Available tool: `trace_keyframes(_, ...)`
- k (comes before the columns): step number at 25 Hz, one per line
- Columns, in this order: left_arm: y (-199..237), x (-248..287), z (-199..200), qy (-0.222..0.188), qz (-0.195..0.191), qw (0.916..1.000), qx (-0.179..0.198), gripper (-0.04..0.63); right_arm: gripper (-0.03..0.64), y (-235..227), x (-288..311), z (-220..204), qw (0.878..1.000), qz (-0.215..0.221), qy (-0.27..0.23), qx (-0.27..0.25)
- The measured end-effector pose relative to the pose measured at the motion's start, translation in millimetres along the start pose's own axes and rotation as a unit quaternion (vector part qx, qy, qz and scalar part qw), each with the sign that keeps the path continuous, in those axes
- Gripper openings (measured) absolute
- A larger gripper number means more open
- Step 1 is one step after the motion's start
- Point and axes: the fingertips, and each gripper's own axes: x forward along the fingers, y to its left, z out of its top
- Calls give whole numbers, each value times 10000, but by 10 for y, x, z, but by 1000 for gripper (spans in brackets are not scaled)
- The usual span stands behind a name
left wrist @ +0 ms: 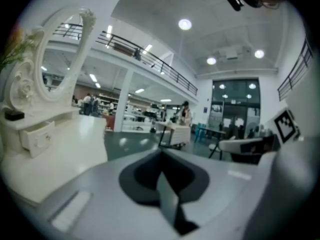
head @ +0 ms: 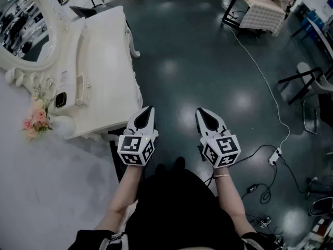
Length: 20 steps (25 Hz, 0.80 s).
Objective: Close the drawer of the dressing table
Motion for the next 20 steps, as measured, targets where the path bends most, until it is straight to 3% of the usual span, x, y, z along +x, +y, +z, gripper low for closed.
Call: trace_keyframes(20,-116,230,30,13,321,9994,161,6,5,-269,25,44,9990,345,-128,247)
